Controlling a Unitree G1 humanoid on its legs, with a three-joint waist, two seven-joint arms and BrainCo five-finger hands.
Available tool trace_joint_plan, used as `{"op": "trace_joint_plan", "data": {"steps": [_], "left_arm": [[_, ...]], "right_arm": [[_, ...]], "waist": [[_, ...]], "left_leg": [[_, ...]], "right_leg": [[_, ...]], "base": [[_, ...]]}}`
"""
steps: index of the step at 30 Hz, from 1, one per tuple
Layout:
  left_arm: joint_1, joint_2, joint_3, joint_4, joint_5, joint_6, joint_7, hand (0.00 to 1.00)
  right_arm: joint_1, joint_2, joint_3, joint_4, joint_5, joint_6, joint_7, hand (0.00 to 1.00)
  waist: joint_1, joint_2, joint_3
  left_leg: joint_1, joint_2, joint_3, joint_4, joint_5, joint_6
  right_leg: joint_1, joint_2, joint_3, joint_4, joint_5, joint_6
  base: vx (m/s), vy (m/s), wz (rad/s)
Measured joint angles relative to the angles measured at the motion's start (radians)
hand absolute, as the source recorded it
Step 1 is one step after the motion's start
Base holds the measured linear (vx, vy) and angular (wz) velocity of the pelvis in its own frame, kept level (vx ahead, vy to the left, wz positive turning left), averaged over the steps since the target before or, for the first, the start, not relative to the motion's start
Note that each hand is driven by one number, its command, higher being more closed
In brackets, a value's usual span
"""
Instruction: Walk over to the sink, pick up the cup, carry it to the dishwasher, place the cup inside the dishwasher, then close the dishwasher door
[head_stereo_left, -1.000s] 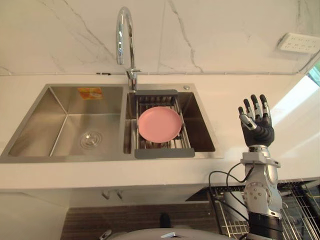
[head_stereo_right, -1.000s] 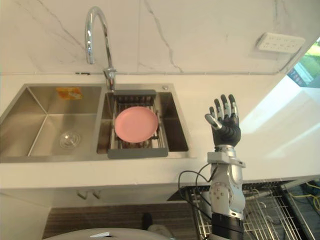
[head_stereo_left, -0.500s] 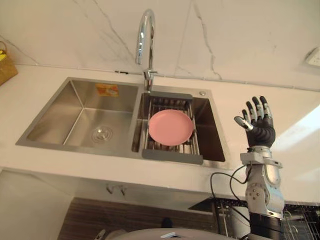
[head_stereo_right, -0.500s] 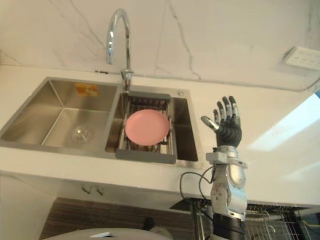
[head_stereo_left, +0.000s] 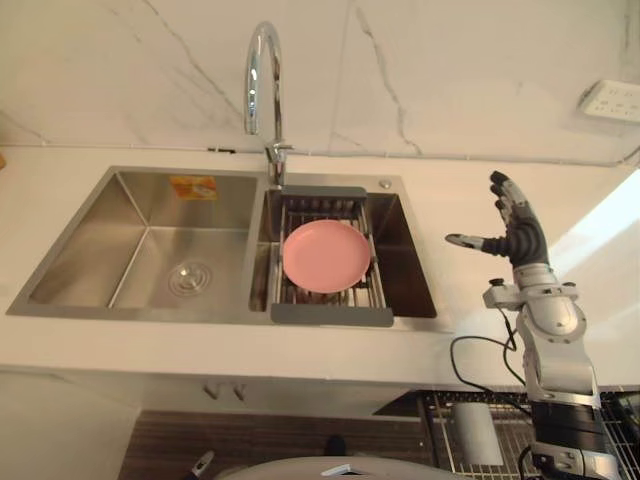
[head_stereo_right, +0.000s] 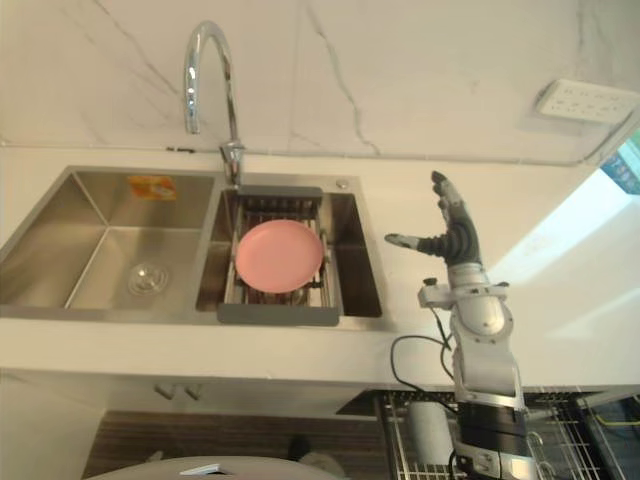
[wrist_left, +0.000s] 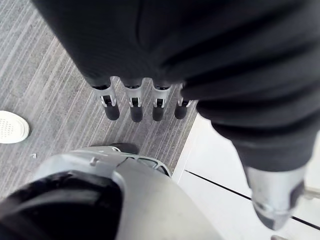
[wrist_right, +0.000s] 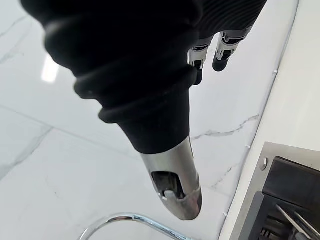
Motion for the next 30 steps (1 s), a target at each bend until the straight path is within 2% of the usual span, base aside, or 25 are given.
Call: {"op": "trace_joint_plan", "data": {"steps": [5,9,13,17,22,25,30], "left_arm": [[0.005,-0.001,-0.001,0.000,0.037,0.013,-0.002,0.00],[0.008,-0.001,-0.001,0.000,0.037,0.016,-0.003,0.00],[0.007,0.000,-0.005,0.000,0.039,0.018,-0.003,0.00],[0.002,0.002,-0.020,0.001,0.039,0.024,-0.003,0.00],[-0.003,0.002,-0.023,0.000,0.037,0.030,-0.004,0.00],[-0.006,0.008,-0.030,0.000,0.037,0.034,-0.005,0.00],[-0.007,0.023,-0.038,0.000,0.038,0.050,-0.010,0.00]], "right_arm": [[-0.008,-0.037,0.062,0.000,-0.092,-0.012,0.076,0.00],[-0.017,-0.046,0.087,0.000,-0.174,-0.067,0.127,0.00],[-0.037,-0.070,0.186,0.000,-0.263,-0.121,0.139,0.00],[-0.075,-0.079,0.264,0.041,-0.343,-0.141,0.143,0.00],[-0.098,-0.079,0.352,0.088,-0.428,-0.160,0.141,0.00],[-0.111,-0.079,0.402,0.117,-0.466,-0.180,0.140,0.00],[-0.143,-0.077,0.491,0.181,-0.547,-0.183,0.142,0.00]], "waist": [[-0.001,0.005,-0.002],[-0.005,0.005,-0.002],[0.000,0.006,-0.004],[0.004,0.009,-0.006],[0.019,0.008,-0.005],[0.025,0.000,0.000],[0.044,-0.022,0.011]], "left_leg": [[0.000,0.002,-0.002,-0.010,0.009,0.003],[0.001,0.004,0.006,-0.009,0.009,0.004],[0.003,0.011,0.017,-0.007,0.009,0.003],[0.003,0.010,0.016,-0.010,0.010,0.002],[0.007,-0.015,-0.010,-0.030,0.023,0.006],[0.008,-0.028,-0.027,-0.055,0.031,0.018],[-0.003,-0.039,-0.041,-0.060,0.041,0.023]], "right_leg": [[-0.002,0.001,-0.007,0.000,-0.008,-0.011],[-0.003,0.001,-0.014,0.000,-0.012,-0.010],[-0.004,0.000,-0.044,0.000,-0.002,-0.002],[-0.003,0.001,-0.051,0.001,0.012,-0.002],[0.002,-0.019,-0.068,0.000,0.021,0.006],[0.000,-0.030,-0.084,0.000,0.027,0.012],[-0.007,-0.041,-0.088,0.000,0.035,0.010]], "base": [[-0.01,0.006,0.04],[0.00,0.013,-0.03],[0.01,0.013,-0.10],[0.02,0.046,-0.01],[-0.02,0.089,0.10],[-0.04,0.070,0.17],[-0.06,0.057,0.08]]}}
